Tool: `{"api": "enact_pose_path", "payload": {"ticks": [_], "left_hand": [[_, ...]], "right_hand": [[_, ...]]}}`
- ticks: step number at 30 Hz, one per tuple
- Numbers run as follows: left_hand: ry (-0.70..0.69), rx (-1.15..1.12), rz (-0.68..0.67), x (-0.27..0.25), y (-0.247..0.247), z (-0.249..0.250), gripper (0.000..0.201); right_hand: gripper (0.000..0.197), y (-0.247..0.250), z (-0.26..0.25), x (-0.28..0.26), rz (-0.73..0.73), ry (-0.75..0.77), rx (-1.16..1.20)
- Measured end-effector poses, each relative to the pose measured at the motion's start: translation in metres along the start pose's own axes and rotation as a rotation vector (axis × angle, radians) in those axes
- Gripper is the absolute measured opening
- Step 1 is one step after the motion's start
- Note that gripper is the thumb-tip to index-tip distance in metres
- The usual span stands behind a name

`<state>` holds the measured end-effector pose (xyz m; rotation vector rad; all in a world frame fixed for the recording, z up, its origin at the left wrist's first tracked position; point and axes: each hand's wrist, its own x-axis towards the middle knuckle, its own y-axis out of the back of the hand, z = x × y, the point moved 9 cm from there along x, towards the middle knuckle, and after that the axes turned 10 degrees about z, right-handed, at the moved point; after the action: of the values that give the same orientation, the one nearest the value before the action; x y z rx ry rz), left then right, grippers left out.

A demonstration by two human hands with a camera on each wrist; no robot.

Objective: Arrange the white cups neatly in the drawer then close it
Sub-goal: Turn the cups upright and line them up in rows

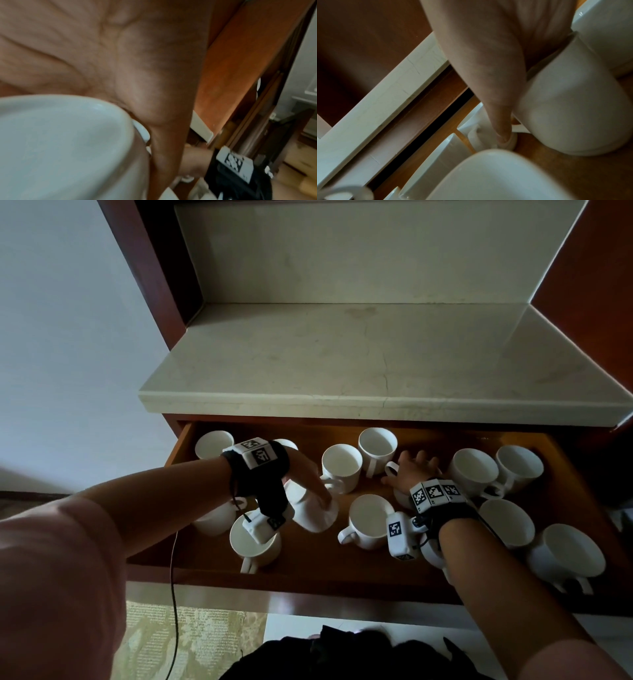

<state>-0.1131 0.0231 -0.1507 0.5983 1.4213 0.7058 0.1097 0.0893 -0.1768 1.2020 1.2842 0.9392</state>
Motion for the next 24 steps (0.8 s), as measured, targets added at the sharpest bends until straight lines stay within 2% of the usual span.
{"api": "enact_pose_path", "payload": {"ticks": [2,5,8,11,12,16,20,24], "left_hand": [[-0.018,-0.129,0.010,-0.001,0.005,-0.004,0.078],[0.026,-0.435,-0.003,-0.017,0.011,-0.010,0.071],[0.105,-0.658,0.065,-0.027,0.018,-0.023,0.089],[0.035,-0.810,0.017,-0.040,0.023,-0.021,0.050],[0.022,-0.861,0.010,-0.046,0.025,-0.020,0.045],[-0.034,-1.097,-0.075,-0.047,0.025,-0.014,0.060],[-0.110,-1.259,-0.188,-0.046,0.021,-0.011,0.060],[-0.197,-1.354,-0.243,-0.046,0.021,-0.007,0.062]], "right_hand": [[0.072,-0.001,0.000,0.001,0.002,0.001,0.002],[0.072,-0.001,0.000,0.001,0.004,0.004,-0.007],[0.072,0.000,-0.001,0.001,0.002,-0.002,-0.024],[0.072,-0.001,-0.001,0.002,0.005,-0.002,-0.032],[0.072,-0.001,-0.001,0.002,0.005,-0.001,-0.035],[0.074,-0.001,-0.001,0.002,-0.003,0.008,-0.037],[0.075,-0.001,0.000,0.002,-0.005,0.006,-0.045],[0.074,-0.002,0.002,0.003,0.001,0.006,-0.024]]}}
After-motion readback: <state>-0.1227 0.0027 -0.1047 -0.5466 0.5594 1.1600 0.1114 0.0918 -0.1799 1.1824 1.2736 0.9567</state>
